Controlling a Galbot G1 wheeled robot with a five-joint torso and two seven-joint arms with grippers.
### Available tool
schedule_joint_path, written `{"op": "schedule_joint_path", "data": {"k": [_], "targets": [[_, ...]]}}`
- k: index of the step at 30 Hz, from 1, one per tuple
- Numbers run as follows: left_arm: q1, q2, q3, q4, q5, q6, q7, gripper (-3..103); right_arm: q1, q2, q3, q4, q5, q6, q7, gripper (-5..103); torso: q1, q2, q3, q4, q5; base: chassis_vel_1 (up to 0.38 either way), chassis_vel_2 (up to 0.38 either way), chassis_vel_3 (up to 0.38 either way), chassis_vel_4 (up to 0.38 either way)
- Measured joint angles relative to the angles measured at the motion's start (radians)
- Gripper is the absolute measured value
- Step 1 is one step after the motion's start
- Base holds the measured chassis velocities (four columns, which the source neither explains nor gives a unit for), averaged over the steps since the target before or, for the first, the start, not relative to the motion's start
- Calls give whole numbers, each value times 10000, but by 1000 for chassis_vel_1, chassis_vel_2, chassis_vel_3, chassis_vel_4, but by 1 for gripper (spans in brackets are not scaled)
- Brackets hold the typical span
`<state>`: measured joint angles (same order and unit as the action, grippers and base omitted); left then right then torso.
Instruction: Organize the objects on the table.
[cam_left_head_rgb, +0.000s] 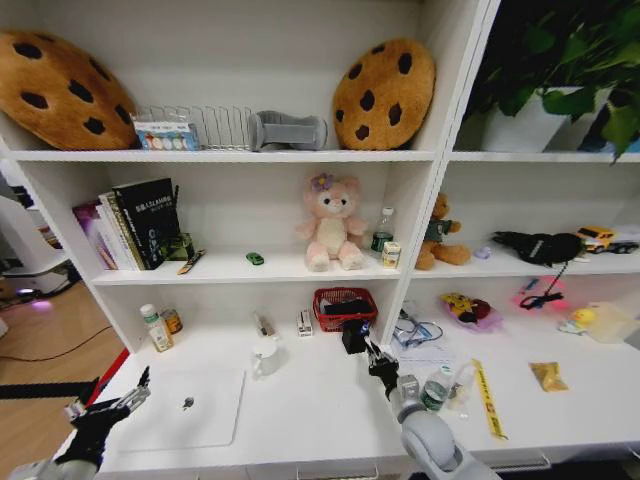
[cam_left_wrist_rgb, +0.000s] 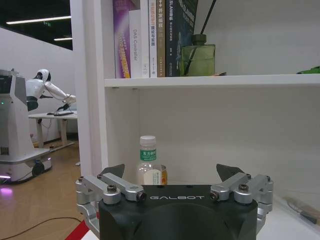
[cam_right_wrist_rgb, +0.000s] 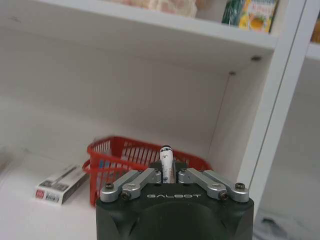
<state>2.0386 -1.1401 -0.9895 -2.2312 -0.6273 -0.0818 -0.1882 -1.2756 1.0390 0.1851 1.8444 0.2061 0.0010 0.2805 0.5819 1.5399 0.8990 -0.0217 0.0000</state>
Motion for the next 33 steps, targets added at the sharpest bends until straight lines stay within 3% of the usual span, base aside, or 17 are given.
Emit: {"op": "schedule_joint_path", "data": {"k": [4,14,20,33], "targets": [[0,0,-1,0,0,0,0,100,1264,288,-518,-765,-455,745,-9,10,0,0,1,3,-2,0,0,0,0],[0,1,0,0,0,0,-1,100,3291,1131,-1696,-2795,-598,1254,41,10,1,-1,2,1,0,0,0,0,0],[0,1,0,0,0,0,0,100,3787,1570,-1833,-3640,-682,1420,110,10,1,-1,1,2,-1,0,0,0,0],[0,0,0,0,0,1,0,100,3759,1503,-1471,-4042,-675,1590,163,10,1,0,0,-1,-1,0,0,0,0]]}}
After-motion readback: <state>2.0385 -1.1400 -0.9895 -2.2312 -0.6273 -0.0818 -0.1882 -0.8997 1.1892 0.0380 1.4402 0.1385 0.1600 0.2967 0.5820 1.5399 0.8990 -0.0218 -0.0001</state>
